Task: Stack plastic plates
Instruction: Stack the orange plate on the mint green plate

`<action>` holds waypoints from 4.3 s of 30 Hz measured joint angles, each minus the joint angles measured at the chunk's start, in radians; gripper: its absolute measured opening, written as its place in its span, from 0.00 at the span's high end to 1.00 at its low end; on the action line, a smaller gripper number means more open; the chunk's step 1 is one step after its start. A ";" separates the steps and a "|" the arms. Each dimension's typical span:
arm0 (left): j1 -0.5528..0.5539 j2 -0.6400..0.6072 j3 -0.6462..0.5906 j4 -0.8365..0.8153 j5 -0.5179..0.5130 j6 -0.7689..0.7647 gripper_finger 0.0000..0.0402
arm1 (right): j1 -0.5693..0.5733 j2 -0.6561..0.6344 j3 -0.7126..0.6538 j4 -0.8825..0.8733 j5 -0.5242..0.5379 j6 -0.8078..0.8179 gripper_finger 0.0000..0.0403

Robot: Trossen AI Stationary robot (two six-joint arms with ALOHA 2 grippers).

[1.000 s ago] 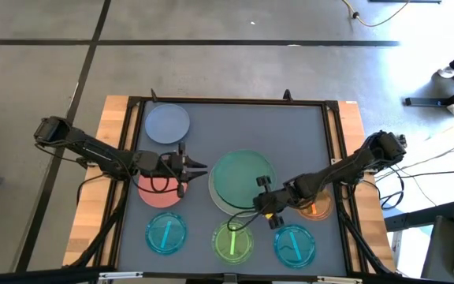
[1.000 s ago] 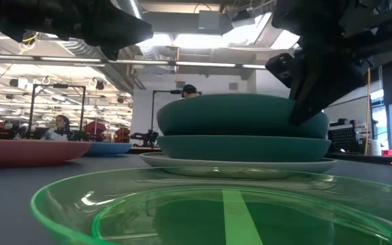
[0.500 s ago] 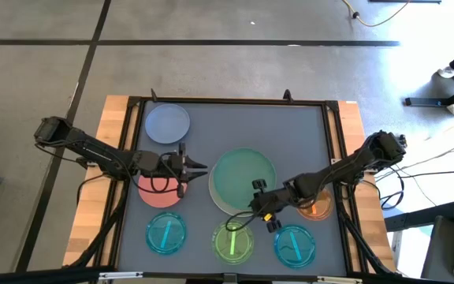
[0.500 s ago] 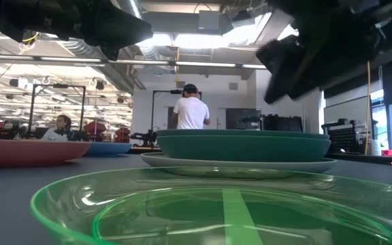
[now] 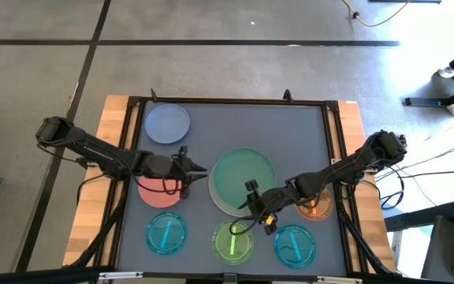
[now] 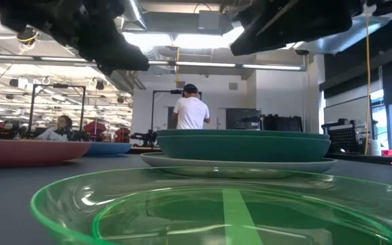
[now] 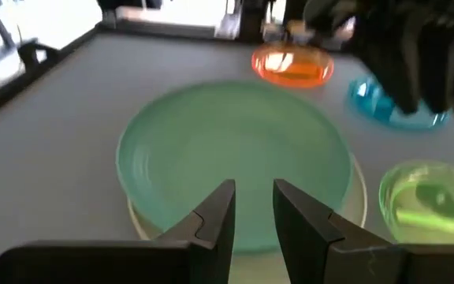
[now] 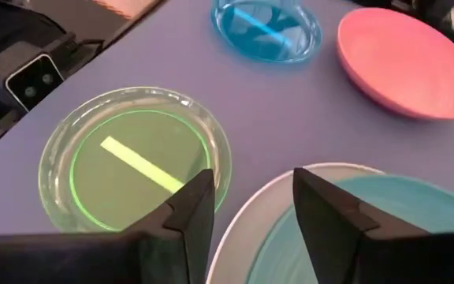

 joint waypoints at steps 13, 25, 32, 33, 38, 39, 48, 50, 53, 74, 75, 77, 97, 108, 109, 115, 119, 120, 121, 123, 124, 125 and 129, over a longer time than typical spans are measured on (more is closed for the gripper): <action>0.000 -0.001 0.280 -0.751 0.003 -0.128 0.80 | 0.000 0.000 -0.043 0.099 0.000 -0.012 0.60; 0.043 0.000 0.280 -0.637 0.029 -0.027 0.77 | 0.000 0.000 -0.043 0.099 0.018 0.006 0.60; 0.149 0.000 0.280 -0.740 0.106 -0.027 0.63 | 0.000 0.006 -0.043 0.098 0.019 0.014 0.60; 0.164 0.000 0.280 -0.765 0.111 -0.026 0.62 | 0.000 0.006 -0.043 0.098 0.019 0.014 0.60; 0.235 0.000 0.280 -0.933 0.108 -0.023 0.61 | 0.000 0.011 -0.042 0.095 0.019 0.014 0.60; 0.245 0.000 0.279 -0.952 0.107 -0.022 0.61 | 0.000 0.012 -0.042 0.096 0.019 0.014 0.60; 0.326 0.002 0.222 -1.043 0.122 0.091 0.61 | 0.000 0.039 -0.042 0.115 0.028 0.014 0.60; 0.341 0.002 0.212 -1.056 0.140 0.125 0.61 | 0.000 0.039 -0.042 0.116 0.027 0.014 0.60; 0.365 0.002 0.208 -1.086 0.165 0.135 0.61 | 0.000 0.039 -0.042 0.118 0.034 0.014 0.60; 0.482 0.123 0.208 -1.090 0.255 0.155 0.61 | 0.000 0.039 -0.042 0.119 0.027 0.014 0.60; 0.482 0.142 0.208 -1.089 0.242 0.159 0.61 | 0.000 0.039 -0.042 0.120 0.027 0.014 0.60; 0.482 0.177 0.208 -1.087 0.223 0.166 0.61 | 0.000 0.039 -0.042 0.120 0.027 0.014 0.60; 0.483 0.303 0.208 -1.079 0.319 0.313 0.73 | 0.000 0.039 -0.042 0.117 0.027 0.014 0.60; 0.483 0.301 0.211 -1.083 0.326 0.381 0.92 | 0.000 0.039 -0.042 0.117 0.027 0.007 0.60; 0.483 0.300 0.211 -1.083 0.327 0.386 0.93 | 0.000 0.039 -0.042 0.117 0.027 0.007 0.60; 0.483 0.300 0.211 -1.083 0.326 0.400 0.95 | 0.000 0.039 -0.042 0.117 0.028 0.007 0.60; 0.483 0.286 0.211 -1.086 0.328 0.400 0.95 | 0.000 0.038 -0.042 0.117 0.029 0.006 0.60; 0.483 0.282 0.215 -1.090 0.331 0.399 0.95 | 0.000 0.038 -0.042 0.117 0.030 0.006 0.60; 0.483 0.275 0.219 -1.092 0.337 0.398 0.95 | 0.000 0.038 -0.042 0.117 0.030 0.006 0.60; 0.482 0.264 0.236 -1.092 0.346 0.396 0.96 | 0.000 0.038 -0.042 0.117 0.031 0.006 0.60; 0.482 0.258 0.243 -1.091 0.351 0.391 0.96 | 0.000 0.038 -0.042 0.117 0.031 0.006 0.60; 0.482 0.254 0.251 -1.093 0.352 0.387 0.96 | 0.000 0.038 -0.042 0.116 0.031 0.006 0.60; 0.482 0.253 0.299 -1.130 0.346 0.353 0.96 | 0.000 0.038 -0.042 0.111 0.036 0.006 0.60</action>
